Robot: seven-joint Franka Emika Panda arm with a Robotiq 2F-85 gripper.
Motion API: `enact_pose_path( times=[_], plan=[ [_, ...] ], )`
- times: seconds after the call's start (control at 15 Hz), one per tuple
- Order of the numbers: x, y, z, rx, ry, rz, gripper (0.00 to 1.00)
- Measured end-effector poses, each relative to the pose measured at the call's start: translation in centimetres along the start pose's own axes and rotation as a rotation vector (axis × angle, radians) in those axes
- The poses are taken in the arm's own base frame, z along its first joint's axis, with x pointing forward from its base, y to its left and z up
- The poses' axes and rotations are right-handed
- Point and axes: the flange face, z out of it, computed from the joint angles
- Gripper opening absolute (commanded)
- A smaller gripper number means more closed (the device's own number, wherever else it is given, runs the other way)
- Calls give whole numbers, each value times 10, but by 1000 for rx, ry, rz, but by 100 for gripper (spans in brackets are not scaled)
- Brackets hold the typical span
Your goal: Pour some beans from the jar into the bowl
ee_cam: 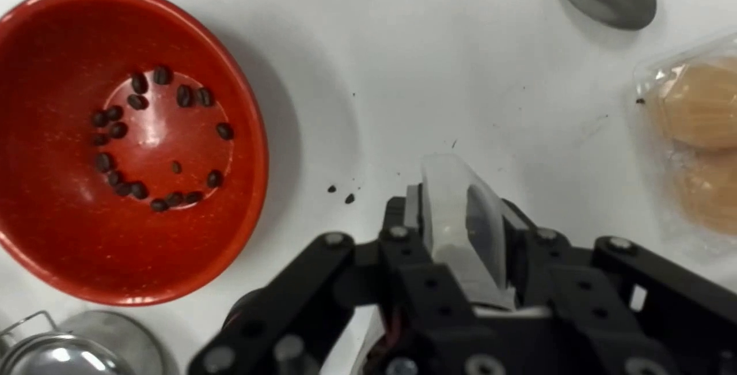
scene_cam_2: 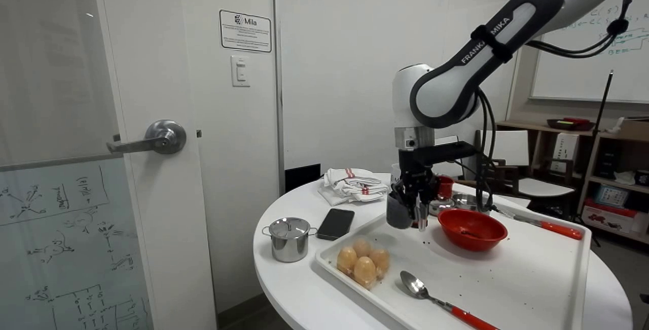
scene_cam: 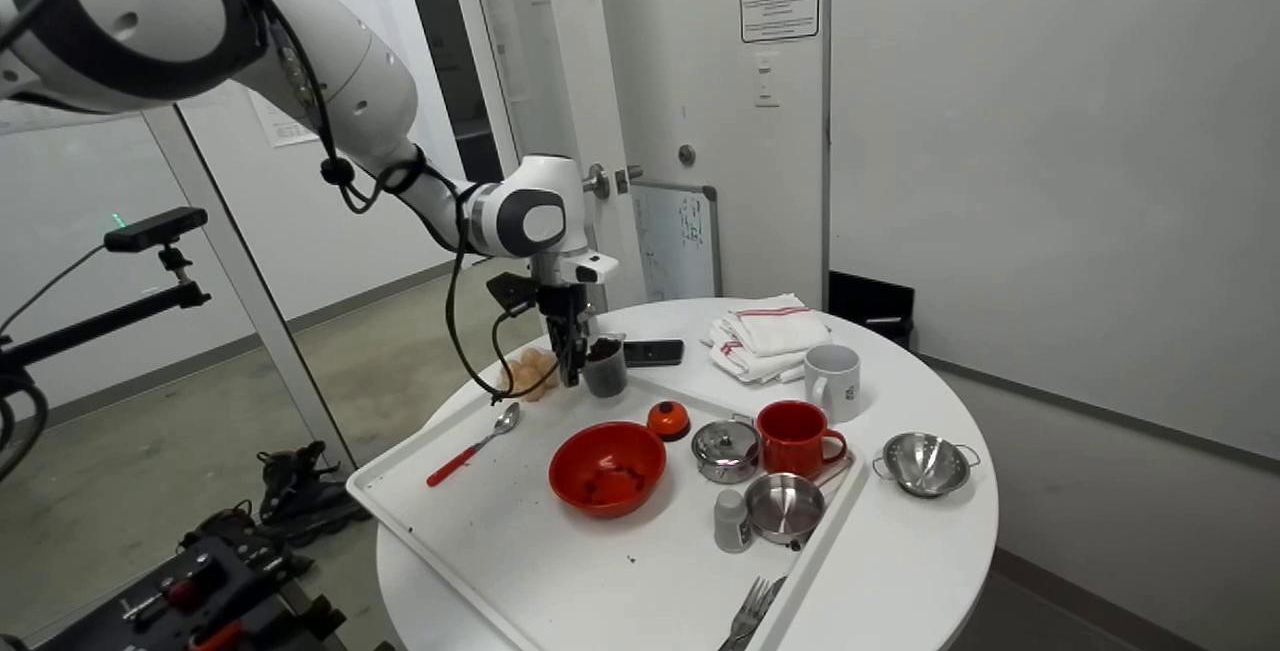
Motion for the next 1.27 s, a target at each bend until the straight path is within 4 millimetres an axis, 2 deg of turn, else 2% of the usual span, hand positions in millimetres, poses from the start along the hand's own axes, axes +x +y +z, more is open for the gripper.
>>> enact_pose_path(
  times=[0.27,0.6,0.67,0.73,1.07,1.13,1.27],
  plan=[
    [-5,9,13,51,-74,-54,9],
    [-17,5,37,24,-150,-55,9],
    [-19,2,42,16,-161,-52,51],
    [-21,-1,45,10,-165,-47,52],
    [-27,-12,50,-23,-187,-3,87],
    [-28,-11,50,-34,-197,13,70],
    [-28,-8,49,-60,-219,58,83]
  ],
)
